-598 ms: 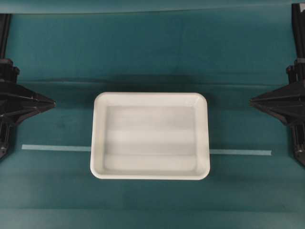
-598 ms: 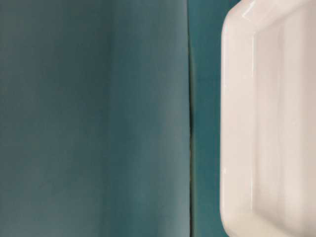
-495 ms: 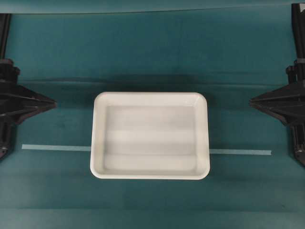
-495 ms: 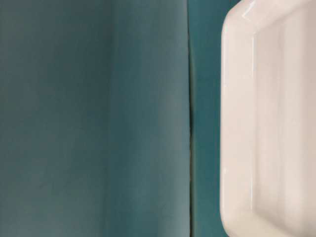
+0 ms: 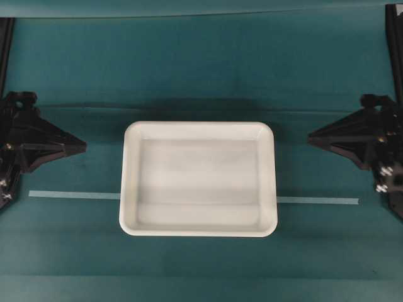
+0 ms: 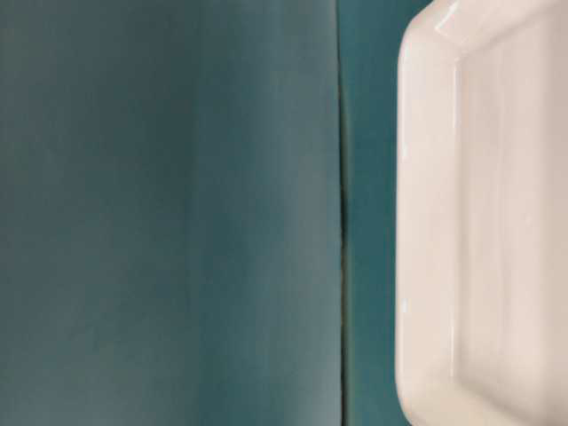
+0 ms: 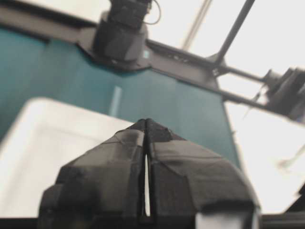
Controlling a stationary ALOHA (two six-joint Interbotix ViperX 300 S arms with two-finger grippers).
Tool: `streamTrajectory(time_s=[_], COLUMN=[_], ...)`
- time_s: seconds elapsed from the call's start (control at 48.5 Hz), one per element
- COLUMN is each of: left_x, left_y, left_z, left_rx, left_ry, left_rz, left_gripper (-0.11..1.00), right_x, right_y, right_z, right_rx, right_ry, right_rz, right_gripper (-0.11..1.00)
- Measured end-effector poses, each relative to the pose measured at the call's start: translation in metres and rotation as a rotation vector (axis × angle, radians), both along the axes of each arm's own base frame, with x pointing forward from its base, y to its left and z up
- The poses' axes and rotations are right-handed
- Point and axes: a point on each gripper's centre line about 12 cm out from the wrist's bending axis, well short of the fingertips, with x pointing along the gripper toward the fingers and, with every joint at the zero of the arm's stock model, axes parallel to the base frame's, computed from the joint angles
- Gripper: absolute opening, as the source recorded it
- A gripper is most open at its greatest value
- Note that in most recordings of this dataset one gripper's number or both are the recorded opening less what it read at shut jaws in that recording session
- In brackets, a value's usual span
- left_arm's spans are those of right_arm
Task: Lift the white case with both hands.
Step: 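Move both grippers inward toward the left and right rims of the white tray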
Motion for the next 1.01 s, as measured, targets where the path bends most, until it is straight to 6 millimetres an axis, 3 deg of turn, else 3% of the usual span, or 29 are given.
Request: streamTrajectory(time_s=[0.247, 0.412, 0.618, 0.866, 0.948, 1.01], left_x=[0.002, 0.005, 0.010, 0.013, 0.014, 0.013], left_y=[0.001, 0.002, 0.003, 0.005, 0.006, 0.007], left_z=[-0.009, -0.017, -0.024, -0.028, -0.028, -0.028], left_rx=[-0.438, -0.616, -0.724, -0.729, -0.731, -0.731], left_ry=[0.091, 0.137, 0.174, 0.193, 0.190, 0.190], left_rz=[0.038, 0.070, 0.100, 0.116, 0.120, 0.123], left_gripper=[-0.03, -0.03, -0.03, -0.03, -0.02, 0.02], right_x=[0.016, 0.022, 0.029, 0.035, 0.038, 0.039], right_y=[-0.005, -0.006, -0.006, -0.005, -0.005, -0.005], right_z=[-0.013, -0.019, -0.026, -0.042, -0.047, -0.050], right_rx=[0.329, 0.459, 0.557, 0.657, 0.656, 0.658], right_ry=[0.079, 0.099, 0.130, 0.186, 0.208, 0.217], right_rz=[-0.080, -0.112, -0.142, -0.180, -0.184, -0.188], right_gripper=[0.00, 0.00, 0.00, 0.01, 0.07, 0.18])
